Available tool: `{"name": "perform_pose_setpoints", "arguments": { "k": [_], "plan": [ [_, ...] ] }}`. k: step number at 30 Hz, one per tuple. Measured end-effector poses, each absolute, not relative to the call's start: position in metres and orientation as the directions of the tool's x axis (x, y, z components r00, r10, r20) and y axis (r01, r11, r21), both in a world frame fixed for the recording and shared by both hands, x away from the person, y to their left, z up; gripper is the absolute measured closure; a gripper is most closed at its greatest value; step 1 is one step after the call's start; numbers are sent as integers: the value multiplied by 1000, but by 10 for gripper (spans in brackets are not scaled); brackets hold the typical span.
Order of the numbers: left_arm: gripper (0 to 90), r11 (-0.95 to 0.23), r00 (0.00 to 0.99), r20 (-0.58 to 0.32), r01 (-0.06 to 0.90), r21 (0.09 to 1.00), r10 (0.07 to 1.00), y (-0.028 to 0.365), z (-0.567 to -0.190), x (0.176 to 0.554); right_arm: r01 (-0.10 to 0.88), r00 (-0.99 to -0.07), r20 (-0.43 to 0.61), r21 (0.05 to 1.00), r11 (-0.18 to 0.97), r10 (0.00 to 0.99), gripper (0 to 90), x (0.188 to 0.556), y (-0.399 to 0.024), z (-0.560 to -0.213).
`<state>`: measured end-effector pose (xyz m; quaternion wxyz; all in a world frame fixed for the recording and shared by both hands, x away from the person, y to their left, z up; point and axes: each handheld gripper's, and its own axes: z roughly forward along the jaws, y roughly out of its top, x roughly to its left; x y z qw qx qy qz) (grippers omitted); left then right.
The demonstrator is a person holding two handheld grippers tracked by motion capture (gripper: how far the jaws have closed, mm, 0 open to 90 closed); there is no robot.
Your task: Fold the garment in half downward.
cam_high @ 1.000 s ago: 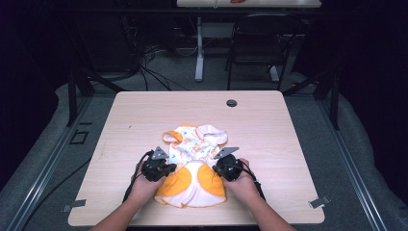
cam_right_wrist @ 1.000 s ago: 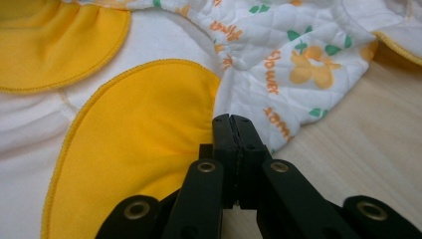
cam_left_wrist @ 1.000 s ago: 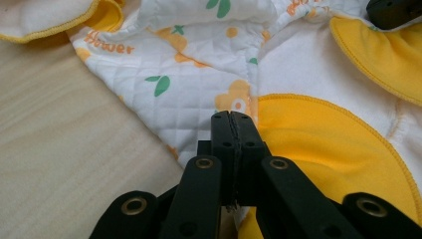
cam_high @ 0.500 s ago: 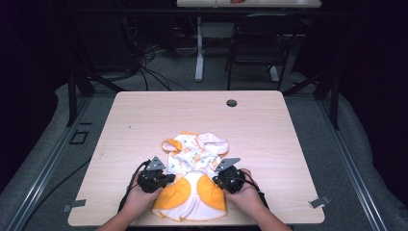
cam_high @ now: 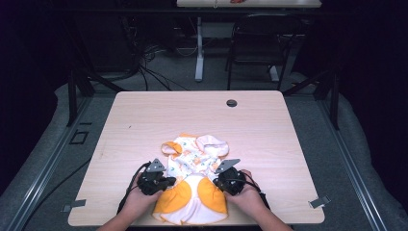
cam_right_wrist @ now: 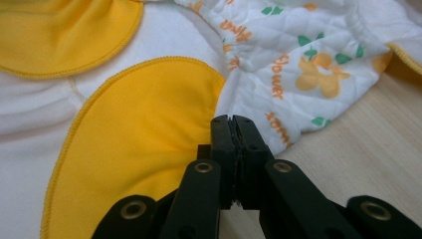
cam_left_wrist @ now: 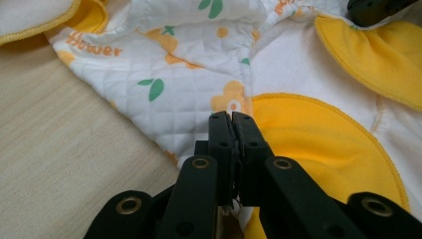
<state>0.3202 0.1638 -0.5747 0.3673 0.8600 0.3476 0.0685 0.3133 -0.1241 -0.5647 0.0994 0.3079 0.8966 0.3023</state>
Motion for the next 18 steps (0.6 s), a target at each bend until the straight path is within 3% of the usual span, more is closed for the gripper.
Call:
{"name": "perform_pose_setpoints", "arguments": {
  "k": [7,18],
  "plan": [
    [866,-504,760,-97,515,694,643,159,-555,338,478,-792,2,623,619,610,881,328,-125,-545],
    [846,-471,738,-118,537,700,665,149,-540,385,493,-776,1,623,607,630,864,374,-123,-528]
  ]
}}
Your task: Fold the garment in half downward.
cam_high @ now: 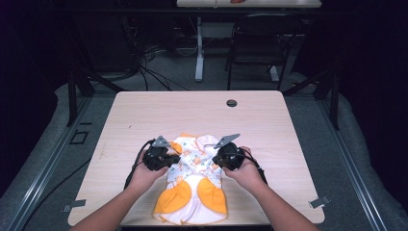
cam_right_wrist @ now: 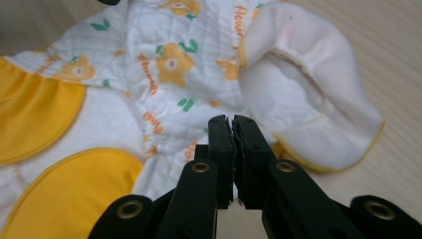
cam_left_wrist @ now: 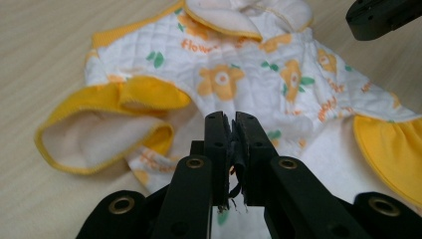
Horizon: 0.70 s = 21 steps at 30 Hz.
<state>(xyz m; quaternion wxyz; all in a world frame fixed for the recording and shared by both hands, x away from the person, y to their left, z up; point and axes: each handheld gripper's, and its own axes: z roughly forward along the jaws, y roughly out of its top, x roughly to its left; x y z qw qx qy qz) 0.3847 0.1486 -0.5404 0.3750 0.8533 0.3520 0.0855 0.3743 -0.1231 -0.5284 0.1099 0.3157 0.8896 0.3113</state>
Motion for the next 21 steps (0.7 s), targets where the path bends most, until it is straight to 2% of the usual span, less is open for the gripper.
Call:
{"name": "perform_pose_setpoints", "arguments": {
  "k": [13,17,21],
  "plan": [
    [779,-443,720,-120,540,716,684,142,-531,424,524,-743,10,631,572,669,827,425,-114,-522],
    [691,-441,707,-99,537,719,700,141,-532,435,521,-743,8,635,570,669,799,434,-112,-520],
    [659,-424,686,-94,545,723,721,141,-533,446,521,-726,-16,640,565,687,748,444,-109,-523]
  ]
}}
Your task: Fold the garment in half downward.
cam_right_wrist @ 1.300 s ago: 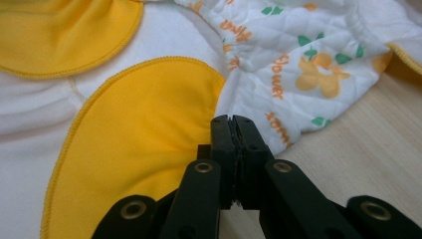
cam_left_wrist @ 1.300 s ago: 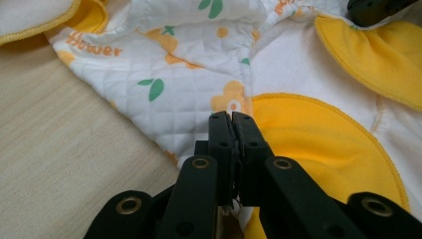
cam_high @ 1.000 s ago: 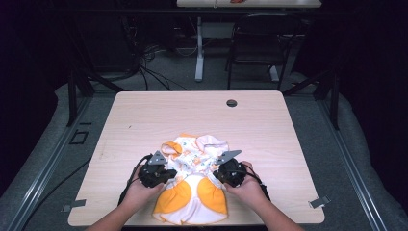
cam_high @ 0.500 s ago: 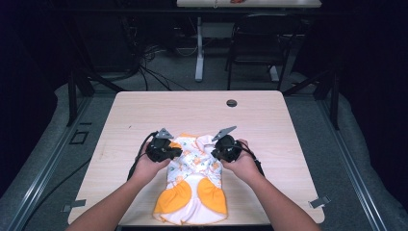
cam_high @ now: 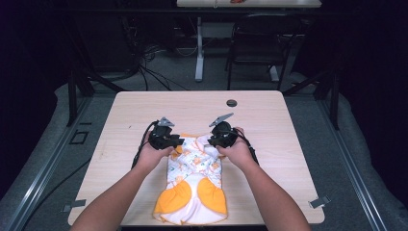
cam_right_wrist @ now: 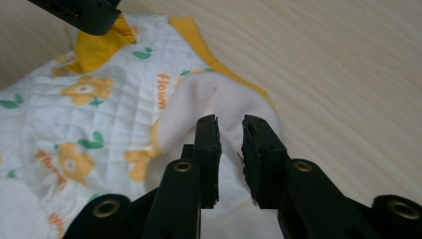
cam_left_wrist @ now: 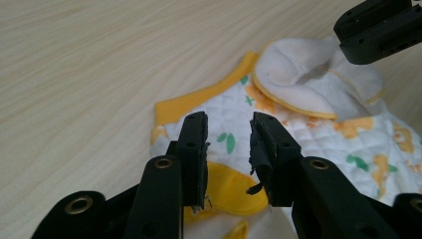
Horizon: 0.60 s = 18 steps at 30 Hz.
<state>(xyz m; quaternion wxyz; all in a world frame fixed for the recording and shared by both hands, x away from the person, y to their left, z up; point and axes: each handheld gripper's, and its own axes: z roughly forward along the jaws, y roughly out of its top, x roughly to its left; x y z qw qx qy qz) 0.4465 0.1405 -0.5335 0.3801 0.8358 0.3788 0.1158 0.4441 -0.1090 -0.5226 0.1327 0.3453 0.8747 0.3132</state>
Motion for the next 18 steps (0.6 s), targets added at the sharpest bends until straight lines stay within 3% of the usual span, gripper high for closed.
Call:
{"name": "perform_pose_setpoints", "arguments": {
  "k": [18],
  "plan": [
    [559,-411,622,-77,600,687,779,150,-556,469,602,-639,3,625,498,769,650,469,-116,-549]
  ]
}}
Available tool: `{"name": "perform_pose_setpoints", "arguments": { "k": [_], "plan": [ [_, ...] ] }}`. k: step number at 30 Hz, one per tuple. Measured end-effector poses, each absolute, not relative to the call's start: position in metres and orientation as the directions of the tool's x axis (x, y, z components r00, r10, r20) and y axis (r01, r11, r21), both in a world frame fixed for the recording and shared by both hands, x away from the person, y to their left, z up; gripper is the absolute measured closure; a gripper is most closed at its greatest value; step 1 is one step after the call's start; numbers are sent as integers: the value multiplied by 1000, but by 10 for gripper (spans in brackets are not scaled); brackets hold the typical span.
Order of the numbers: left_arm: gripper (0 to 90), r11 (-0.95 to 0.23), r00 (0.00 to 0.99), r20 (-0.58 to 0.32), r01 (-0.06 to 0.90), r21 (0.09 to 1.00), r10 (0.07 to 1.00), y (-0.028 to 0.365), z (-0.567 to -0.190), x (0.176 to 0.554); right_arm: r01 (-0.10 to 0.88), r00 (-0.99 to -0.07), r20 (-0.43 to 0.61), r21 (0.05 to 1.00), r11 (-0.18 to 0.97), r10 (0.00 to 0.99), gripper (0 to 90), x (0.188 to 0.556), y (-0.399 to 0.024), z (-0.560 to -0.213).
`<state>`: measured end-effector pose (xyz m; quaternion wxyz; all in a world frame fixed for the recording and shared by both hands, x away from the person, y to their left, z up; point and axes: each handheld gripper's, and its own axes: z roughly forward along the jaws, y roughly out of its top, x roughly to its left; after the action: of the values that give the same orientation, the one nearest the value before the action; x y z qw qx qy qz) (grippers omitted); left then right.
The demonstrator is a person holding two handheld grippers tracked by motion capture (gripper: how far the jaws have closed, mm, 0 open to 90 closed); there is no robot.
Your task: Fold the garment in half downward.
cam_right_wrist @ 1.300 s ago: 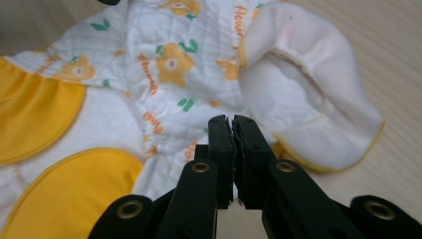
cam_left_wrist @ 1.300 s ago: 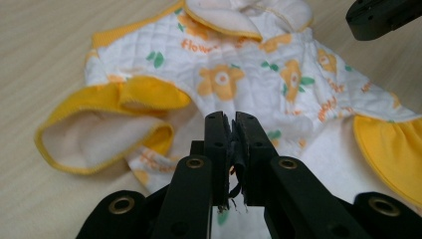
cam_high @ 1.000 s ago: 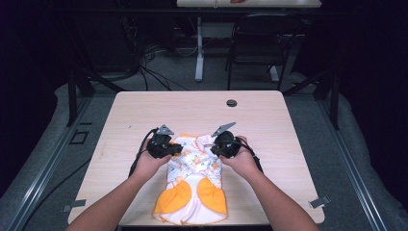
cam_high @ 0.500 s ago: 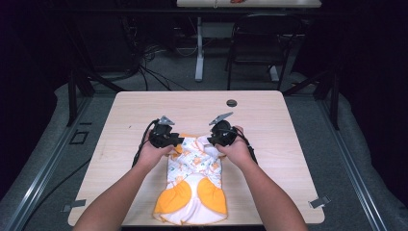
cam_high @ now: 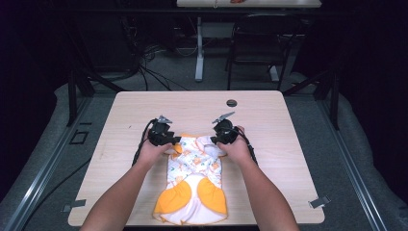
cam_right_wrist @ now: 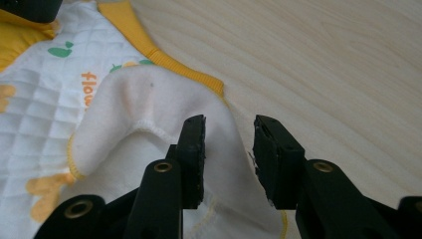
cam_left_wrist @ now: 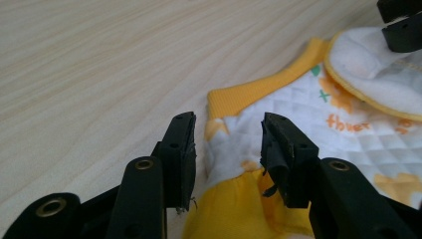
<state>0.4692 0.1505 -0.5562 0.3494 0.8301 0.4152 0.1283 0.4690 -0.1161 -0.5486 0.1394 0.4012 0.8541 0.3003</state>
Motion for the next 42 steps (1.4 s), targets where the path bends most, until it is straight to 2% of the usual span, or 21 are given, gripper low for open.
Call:
{"name": "perform_pose_setpoints", "arguments": {
  "k": [5,11,16,19,20,21,22,23,24,25,26,27,31,36,37,42],
  "plan": [
    [546,-415,616,-78,613,672,784,154,-567,469,621,-639,-3,588,518,769,623,471,-112,-557],
    [540,-439,634,-84,618,652,768,155,-571,466,640,-620,11,586,497,785,613,473,-113,-561],
    [544,-438,632,-79,616,655,771,154,-572,465,648,-626,25,573,501,780,635,474,-113,-563],
    [553,-415,623,-86,612,673,778,154,-574,464,660,-626,74,581,476,777,659,476,-118,-565],
    [560,-415,623,-86,612,673,778,154,-574,464,660,-626,74,581,476,777,659,476,-118,-565],
    [580,-415,631,-96,609,676,770,154,-575,464,655,-635,83,586,477,768,710,475,-118,-565],
    [611,-415,631,-96,609,676,770,154,-575,464,655,-635,83,586,477,768,710,475,-118,-565],
    [659,-410,638,-118,614,674,761,154,-574,464,657,-636,90,584,476,767,762,474,-117,-565],
    [676,-410,638,-118,614,674,761,154,-574,464,657,-636,90,584,476,767,762,474,-117,-565],
    [698,-413,643,-123,614,673,756,154,-574,464,662,-636,108,585,468,764,808,473,-116,-565],
    [719,-413,643,-123,614,673,756,154,-574,464,662,-636,108,585,468,764,808,473,-116,-565],
    [745,-412,644,-128,616,671,754,154,-574,463,656,-644,99,583,480,759,845,472,-115,-565],
    [823,-428,649,-116,615,662,752,151,-572,461,630,-672,71,578,519,737,871,469,-112,-564],
    [832,-442,652,-115,622,646,750,151,-570,462,637,-648,78,599,484,757,875,466,-109,-565],
    [833,-446,652,-114,624,642,749,151,-568,463,631,-670,53,567,530,741,876,466,-108,-561],
    [837,-454,658,-102,614,645,746,152,-560,462,608,-681,37,585,537,731,877,463,-109,-551]
  ]
}}
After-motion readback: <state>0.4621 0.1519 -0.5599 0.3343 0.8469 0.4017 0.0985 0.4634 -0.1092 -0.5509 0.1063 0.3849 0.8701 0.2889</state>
